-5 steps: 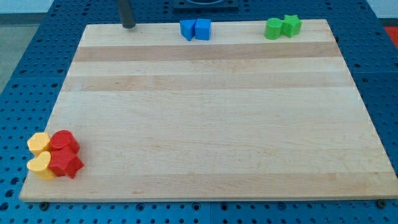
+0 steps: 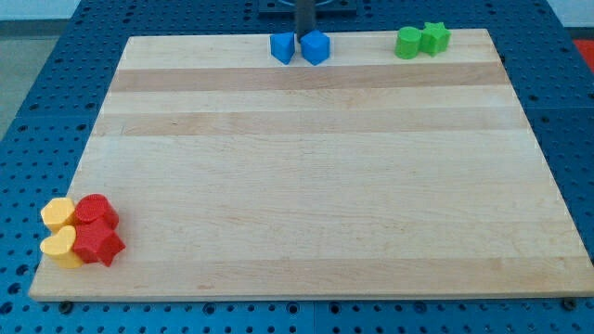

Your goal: Move the cube close to the red star

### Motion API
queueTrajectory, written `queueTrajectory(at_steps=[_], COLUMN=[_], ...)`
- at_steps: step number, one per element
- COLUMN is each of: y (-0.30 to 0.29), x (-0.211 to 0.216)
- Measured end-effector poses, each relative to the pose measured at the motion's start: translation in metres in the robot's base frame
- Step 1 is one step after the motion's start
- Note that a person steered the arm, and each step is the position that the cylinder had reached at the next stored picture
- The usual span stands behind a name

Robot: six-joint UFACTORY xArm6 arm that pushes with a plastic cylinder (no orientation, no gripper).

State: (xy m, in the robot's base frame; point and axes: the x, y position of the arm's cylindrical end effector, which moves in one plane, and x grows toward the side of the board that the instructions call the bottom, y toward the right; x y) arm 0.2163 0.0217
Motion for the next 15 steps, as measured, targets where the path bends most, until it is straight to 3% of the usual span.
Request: queueTrajectory(at_steps=[1, 2, 3, 4, 6, 7, 9, 10, 12, 13, 14, 15], y=[0.037, 0.039, 0.036, 0.053, 0.033, 0.024, 0.068, 0.038, -0.033, -0.033, -0.022, -0.014], x=[0.059, 0.091, 0.067, 0.073, 0.226, 0.249, 0.145, 0.114, 0.242, 0.257, 0.231, 0.267])
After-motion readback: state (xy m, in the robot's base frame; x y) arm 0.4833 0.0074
